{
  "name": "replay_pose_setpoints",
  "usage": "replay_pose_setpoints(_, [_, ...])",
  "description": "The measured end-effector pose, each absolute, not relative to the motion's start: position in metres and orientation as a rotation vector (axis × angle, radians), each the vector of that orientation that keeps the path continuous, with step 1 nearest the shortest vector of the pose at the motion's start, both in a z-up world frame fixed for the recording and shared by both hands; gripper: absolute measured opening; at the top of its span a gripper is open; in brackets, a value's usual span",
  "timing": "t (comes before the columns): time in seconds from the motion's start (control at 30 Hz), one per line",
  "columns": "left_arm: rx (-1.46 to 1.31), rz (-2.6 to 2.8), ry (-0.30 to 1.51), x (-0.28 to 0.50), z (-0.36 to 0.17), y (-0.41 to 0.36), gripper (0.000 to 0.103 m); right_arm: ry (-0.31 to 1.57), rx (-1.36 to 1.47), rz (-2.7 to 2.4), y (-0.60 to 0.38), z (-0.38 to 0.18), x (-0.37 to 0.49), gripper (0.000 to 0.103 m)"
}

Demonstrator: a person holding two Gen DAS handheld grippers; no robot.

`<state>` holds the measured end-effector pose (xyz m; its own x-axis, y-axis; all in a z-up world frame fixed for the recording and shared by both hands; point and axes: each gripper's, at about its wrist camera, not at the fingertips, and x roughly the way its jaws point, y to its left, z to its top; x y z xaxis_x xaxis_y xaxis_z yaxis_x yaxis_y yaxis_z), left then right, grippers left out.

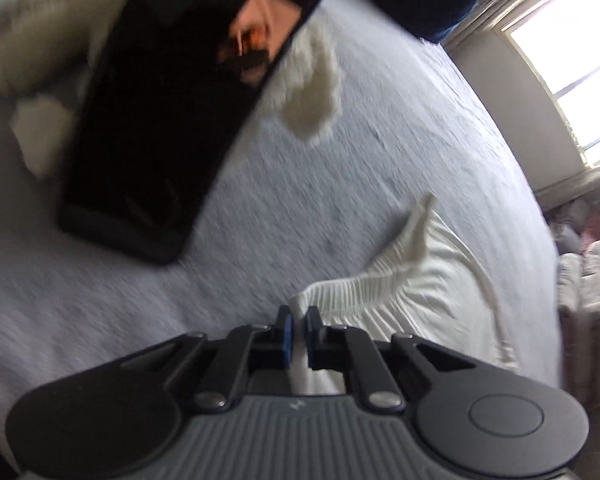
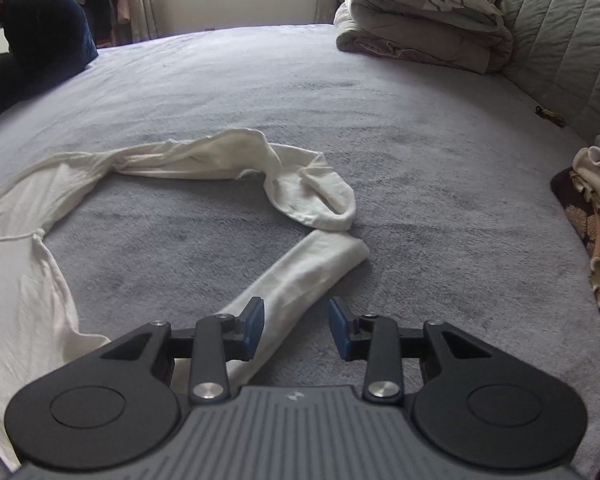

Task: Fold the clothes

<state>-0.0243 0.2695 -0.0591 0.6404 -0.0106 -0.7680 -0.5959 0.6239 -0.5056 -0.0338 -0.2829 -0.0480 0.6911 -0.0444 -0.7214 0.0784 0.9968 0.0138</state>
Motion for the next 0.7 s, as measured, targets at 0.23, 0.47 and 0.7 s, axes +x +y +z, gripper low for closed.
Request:
replay_pose_setpoints(0.23, [-0.678,0.365,0.841,-0.021,-0.056,0.257,0.02,0.828,0.09,-0.118,-0.304,-0.053,-0.029,0.039])
replay_pose_setpoints(0.47, [-0.52,0.381,0.71,-0.032,-0.025,0.238,0.043,0.826,0.292,-0.156,-0.338,-0.06,-0.017,0.038])
replay_pose_setpoints(0.7, [-0.515,0.207,0.739,-0.016,-0.02,0.201,0.048,0.828,0.435,-0.135,-0.348,-0.07,-0.004,0.023])
